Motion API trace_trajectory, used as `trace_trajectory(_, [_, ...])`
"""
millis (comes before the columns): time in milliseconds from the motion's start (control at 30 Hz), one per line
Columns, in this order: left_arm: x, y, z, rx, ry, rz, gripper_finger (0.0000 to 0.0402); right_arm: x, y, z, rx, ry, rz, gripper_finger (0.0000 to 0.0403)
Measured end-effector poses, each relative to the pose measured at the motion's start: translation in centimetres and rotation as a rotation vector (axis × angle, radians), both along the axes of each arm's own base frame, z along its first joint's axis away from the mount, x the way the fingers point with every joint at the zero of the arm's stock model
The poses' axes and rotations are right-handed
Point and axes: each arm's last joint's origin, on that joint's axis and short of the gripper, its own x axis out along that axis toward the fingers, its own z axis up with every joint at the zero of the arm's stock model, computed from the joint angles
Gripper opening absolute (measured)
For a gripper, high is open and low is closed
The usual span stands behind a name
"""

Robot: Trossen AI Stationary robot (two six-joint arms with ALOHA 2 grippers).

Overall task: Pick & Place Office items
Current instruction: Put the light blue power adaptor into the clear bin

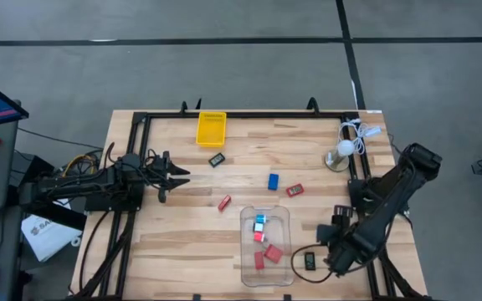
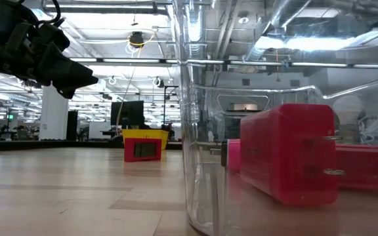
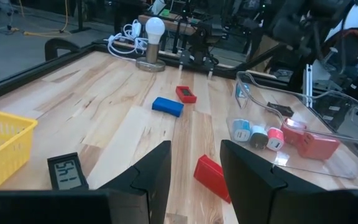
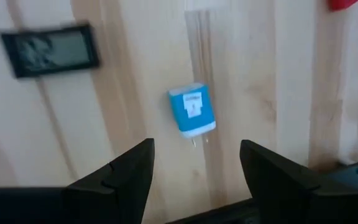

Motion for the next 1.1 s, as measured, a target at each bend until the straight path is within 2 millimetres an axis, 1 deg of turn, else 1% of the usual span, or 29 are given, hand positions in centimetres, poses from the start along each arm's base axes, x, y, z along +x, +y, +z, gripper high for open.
trace_trajectory(233, [0.0,0.0,0.0,0.0,0.0,0.0,0.0136,-0.7,-1.0,-3.4,-0.004,0.035,0.038,0.0231])
trace_trajectory(500, [0.0,0.0,0.0,0.0,0.0,0.0,0.0136,-1.2,-1.7,-6.3,0.022,0.018,0.049,0.0231])
trace_trajectory(600, [0.0,0.0,0.0,0.0,0.0,-0.001,0.0136,-1.3,-2.1,-6.9,0.022,0.019,0.049,0.0231])
trace_trajectory(833, [0.0,0.0,0.0,0.0,0.0,0.0,0.0136,-0.6,-2.9,-8.2,0.061,-0.014,0.055,0.0231])
trace_trajectory(1100, [0.0,0.0,0.0,0.0,0.0,0.0,0.0136,-0.2,-3.4,-8.3,0.057,-0.006,0.061,0.0225])
